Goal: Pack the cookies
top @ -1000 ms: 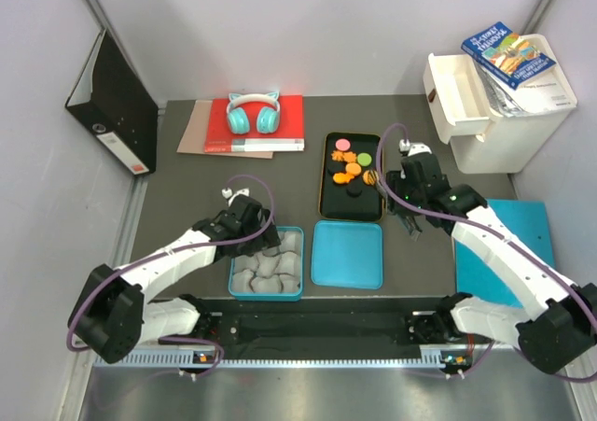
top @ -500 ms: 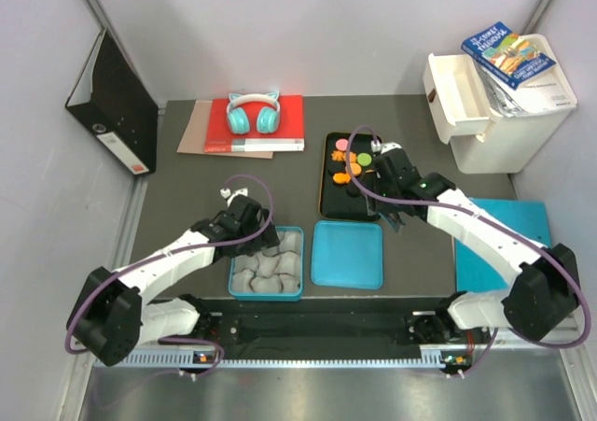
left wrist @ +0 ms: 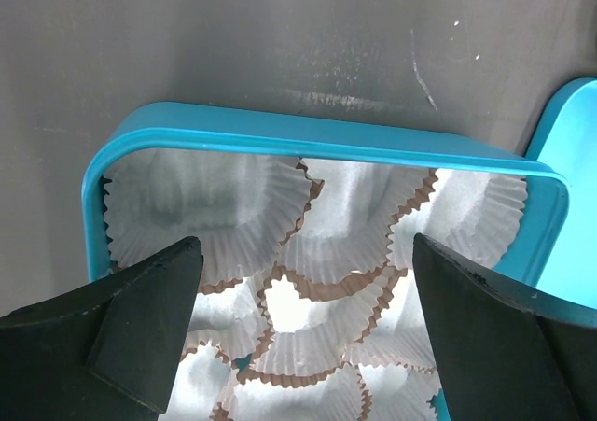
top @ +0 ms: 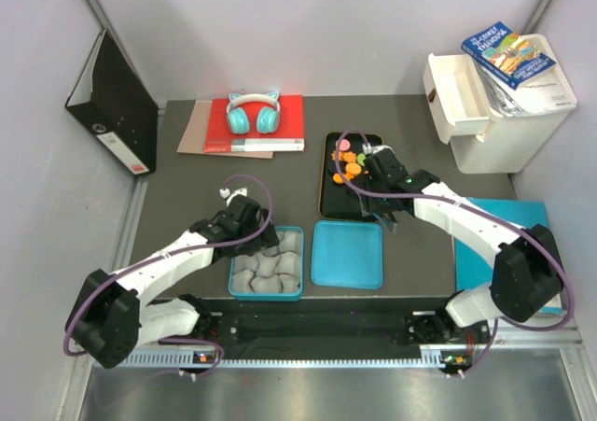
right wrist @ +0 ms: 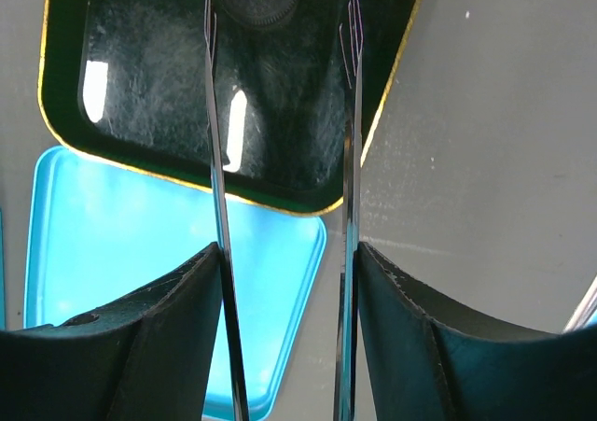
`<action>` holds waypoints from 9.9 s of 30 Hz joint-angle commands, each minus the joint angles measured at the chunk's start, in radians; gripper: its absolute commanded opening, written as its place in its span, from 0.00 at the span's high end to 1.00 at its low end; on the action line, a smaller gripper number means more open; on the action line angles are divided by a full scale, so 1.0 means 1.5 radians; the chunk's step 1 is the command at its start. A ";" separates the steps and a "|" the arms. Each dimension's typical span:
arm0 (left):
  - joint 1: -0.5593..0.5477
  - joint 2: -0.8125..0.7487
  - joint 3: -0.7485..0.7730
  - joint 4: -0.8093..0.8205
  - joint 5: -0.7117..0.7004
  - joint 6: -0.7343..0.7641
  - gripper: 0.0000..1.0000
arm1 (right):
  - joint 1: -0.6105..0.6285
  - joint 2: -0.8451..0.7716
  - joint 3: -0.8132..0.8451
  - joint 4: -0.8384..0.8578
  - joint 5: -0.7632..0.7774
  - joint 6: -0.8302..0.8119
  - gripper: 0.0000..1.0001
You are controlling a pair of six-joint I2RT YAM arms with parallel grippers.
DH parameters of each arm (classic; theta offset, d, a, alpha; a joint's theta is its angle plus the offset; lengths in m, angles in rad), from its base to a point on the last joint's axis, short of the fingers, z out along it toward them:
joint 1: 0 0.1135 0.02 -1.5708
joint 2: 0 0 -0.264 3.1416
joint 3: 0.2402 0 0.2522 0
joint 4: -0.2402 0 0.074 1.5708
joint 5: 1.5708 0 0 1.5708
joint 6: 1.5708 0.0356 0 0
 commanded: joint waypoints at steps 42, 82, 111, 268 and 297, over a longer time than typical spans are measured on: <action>0.002 -0.167 0.079 -0.251 -0.328 -0.123 0.02 | 0.192 -0.141 0.117 -0.069 0.026 0.007 0.64; 0.025 -0.317 0.040 -0.292 -0.337 -0.210 0.06 | 0.415 0.091 0.190 0.013 -0.042 0.031 0.62; 0.025 -0.295 0.031 -0.263 -0.311 -0.194 0.04 | 0.214 -0.044 0.171 -0.108 0.133 0.038 0.42; 0.180 -0.232 0.126 -0.302 -0.304 -0.107 0.02 | 0.507 0.026 0.219 -0.103 0.032 0.040 0.59; 0.183 -0.237 0.108 -0.283 -0.280 -0.101 0.02 | 0.505 0.218 0.353 -0.068 0.034 -0.023 0.59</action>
